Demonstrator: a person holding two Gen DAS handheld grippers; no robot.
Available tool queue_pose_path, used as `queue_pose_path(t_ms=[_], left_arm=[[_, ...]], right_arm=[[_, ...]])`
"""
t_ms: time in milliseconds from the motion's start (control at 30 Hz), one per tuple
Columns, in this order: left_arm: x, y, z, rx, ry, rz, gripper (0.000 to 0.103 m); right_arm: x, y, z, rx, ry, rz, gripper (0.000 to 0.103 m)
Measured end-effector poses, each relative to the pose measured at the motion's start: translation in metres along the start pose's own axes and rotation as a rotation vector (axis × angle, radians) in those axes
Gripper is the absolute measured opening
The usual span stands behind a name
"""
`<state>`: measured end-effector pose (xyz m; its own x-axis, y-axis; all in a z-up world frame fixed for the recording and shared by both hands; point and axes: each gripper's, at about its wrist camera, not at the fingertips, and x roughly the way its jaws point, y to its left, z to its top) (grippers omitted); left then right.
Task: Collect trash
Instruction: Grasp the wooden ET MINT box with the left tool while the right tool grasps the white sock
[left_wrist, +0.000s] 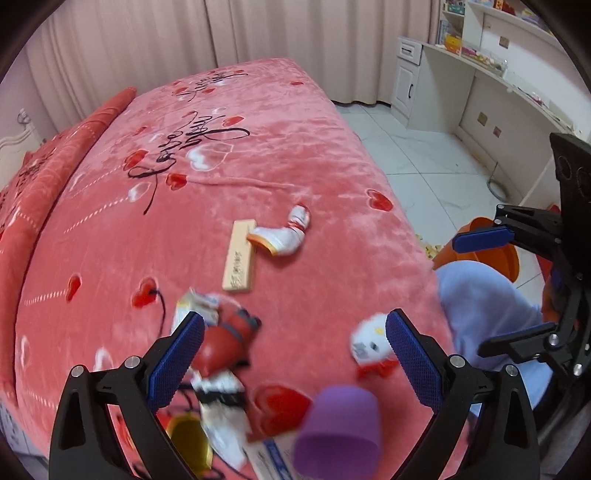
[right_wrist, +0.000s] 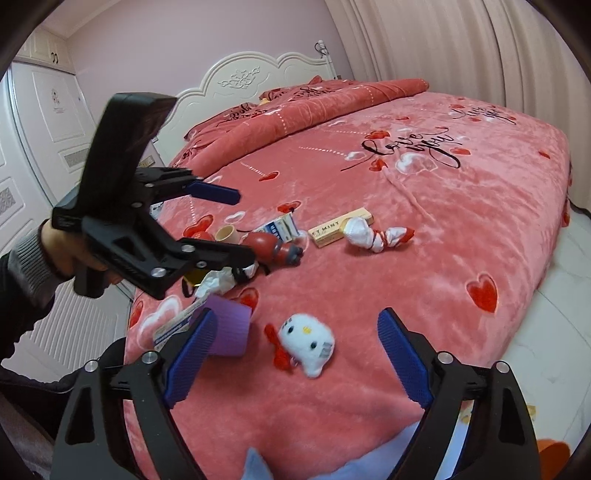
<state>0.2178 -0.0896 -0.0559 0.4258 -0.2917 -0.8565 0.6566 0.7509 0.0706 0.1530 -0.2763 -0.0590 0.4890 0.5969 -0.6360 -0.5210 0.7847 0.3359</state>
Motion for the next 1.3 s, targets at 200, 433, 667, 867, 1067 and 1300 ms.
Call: queue_pose_path(t_ms=[200, 433, 667, 867, 1067, 1300], left_arm=[[0.036, 0.029, 0.019, 0.012, 0.044, -0.022, 0.097], [0.075, 0.048, 0.026, 0.03, 0.107, -0.065, 0.088], [0.109, 0.066, 0.027, 0.033, 0.176, -0.112, 0.074], [0.124, 0.071, 0.027, 0.041, 0.193, -0.164, 0.068], [0.131, 0.078, 0.029, 0.011, 0.182, -0.207, 0.06], [0.142, 0.08, 0.031, 0.019, 0.215, -0.222, 0.054]], right_arm=[[0.028, -0.021, 0.032, -0.067, 0.006, 0.0, 0.069], [0.065, -0.043, 0.06, -0.176, 0.021, 0.008, 0.061], [0.107, -0.055, 0.07, -0.296, 0.071, 0.026, 0.051], [0.135, -0.064, 0.07, -0.341, 0.104, 0.04, 0.05], [0.154, -0.068, 0.063, -0.41, 0.138, 0.025, 0.047], [0.164, -0.076, 0.063, -0.409, 0.139, 0.024, 0.038]])
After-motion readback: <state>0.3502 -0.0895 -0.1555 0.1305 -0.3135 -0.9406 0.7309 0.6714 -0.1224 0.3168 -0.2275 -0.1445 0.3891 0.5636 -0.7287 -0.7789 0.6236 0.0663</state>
